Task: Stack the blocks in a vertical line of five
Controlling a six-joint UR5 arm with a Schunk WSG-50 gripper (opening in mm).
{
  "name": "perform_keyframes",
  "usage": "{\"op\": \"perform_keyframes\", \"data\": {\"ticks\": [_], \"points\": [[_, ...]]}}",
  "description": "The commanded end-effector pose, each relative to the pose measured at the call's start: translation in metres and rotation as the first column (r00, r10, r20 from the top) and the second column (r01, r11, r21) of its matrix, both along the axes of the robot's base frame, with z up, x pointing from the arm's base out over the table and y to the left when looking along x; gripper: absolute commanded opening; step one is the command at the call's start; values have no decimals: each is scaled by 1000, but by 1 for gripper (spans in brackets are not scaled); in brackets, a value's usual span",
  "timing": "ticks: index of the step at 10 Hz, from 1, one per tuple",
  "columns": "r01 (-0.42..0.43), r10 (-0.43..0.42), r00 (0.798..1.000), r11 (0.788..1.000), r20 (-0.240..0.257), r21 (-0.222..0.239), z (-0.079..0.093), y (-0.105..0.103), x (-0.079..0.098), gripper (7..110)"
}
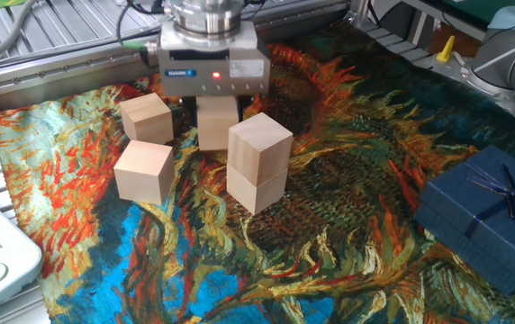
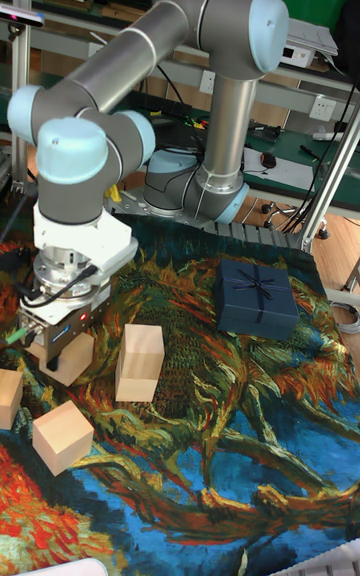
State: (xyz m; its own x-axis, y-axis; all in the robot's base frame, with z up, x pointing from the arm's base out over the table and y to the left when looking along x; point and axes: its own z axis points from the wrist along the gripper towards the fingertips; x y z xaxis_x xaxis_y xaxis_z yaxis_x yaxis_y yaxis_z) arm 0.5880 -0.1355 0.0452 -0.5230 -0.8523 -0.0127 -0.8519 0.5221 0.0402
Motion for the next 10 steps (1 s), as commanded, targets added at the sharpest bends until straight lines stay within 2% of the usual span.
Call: {"op": "perform_keyframes", "data": {"ticks": [1, 5, 7, 8, 9, 10], "points": [[97, -97, 995, 995, -11, 25, 40, 5, 12, 7], [227, -227, 974, 974, 12, 22, 88, -10, 32, 7], [313, -314, 949, 949, 28, 43, 113, -15, 42, 7], [378, -379, 924, 925, 48, 33, 125, -23, 48, 7], [479, -478, 875, 878, 71, 7, 135, -32, 51, 7], [546, -543, 836, 838, 77, -20, 141, -37, 49, 7]]}}
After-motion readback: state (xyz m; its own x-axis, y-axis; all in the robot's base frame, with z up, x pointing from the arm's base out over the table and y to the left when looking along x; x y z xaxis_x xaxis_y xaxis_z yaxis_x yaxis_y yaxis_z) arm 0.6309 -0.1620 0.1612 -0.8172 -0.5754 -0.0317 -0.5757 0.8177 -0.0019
